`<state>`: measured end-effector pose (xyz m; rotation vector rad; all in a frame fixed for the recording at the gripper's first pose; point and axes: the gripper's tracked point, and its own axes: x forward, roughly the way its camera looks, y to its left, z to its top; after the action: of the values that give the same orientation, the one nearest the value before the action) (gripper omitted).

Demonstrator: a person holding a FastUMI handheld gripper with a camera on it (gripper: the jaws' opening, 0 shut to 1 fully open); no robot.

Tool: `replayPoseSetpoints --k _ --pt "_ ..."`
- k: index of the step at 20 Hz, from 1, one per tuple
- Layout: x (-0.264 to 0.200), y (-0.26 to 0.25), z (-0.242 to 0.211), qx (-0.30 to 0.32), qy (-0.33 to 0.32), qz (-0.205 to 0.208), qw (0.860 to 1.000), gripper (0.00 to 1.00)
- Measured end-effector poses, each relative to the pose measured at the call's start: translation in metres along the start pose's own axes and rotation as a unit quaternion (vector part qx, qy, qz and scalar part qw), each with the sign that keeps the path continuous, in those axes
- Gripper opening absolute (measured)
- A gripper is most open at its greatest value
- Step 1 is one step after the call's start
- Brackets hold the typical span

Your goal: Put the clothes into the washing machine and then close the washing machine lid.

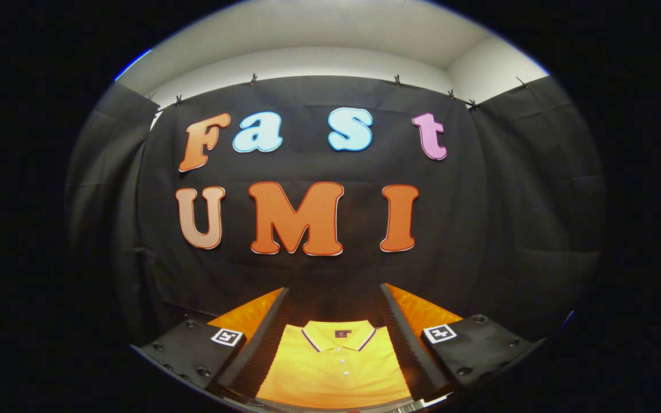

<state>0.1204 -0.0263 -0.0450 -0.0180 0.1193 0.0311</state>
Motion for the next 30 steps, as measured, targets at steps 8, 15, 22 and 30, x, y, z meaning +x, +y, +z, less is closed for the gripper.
replayPoseSetpoints --k 8,15,22,30 --pt "0.088 -0.018 -0.094 -0.008 0.126 -0.002 0.992 0.99" --pt "0.125 -0.019 -0.187 0.016 0.255 -0.006 0.967 0.99" --pt "0.122 -0.016 -0.242 0.035 0.344 -0.002 0.938 0.99" --pt "0.122 -0.014 -0.255 0.056 0.386 -0.006 0.921 0.99"
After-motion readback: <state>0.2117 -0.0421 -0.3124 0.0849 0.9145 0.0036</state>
